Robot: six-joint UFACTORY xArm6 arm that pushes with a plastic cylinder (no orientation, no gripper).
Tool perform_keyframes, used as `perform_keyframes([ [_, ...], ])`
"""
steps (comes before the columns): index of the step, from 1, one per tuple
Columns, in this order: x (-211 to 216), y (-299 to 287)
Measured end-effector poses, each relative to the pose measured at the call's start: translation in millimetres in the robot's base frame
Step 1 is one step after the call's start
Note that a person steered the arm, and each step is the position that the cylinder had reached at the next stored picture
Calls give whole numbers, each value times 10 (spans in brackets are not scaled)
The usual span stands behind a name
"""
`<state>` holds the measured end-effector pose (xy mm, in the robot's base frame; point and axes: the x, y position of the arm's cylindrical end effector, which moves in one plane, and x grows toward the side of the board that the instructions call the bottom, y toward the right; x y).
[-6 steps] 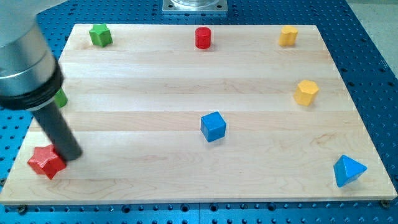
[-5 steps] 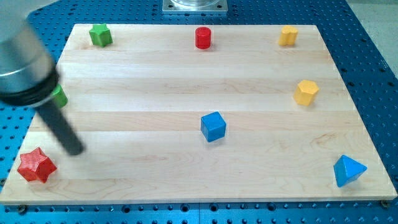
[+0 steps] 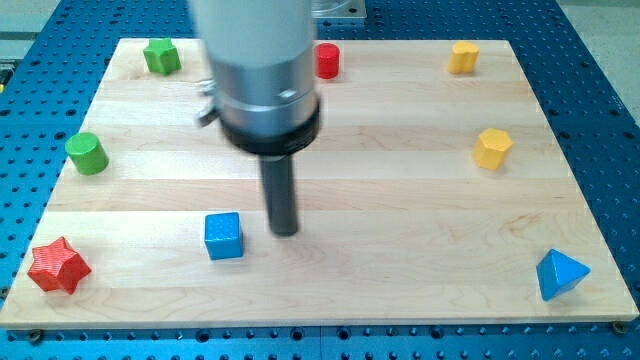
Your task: Bring the cube at the bottom center of the board
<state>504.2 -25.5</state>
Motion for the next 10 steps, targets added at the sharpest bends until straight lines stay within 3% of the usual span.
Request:
perform_keyframes([
  [1, -154, -673],
  [2, 371, -1009],
  [3, 475, -513],
  [4, 469, -877],
  [5, 839, -496],
  [7, 554, -268],
  [8, 535, 128],
  [9, 207, 271],
  [10, 447, 859],
])
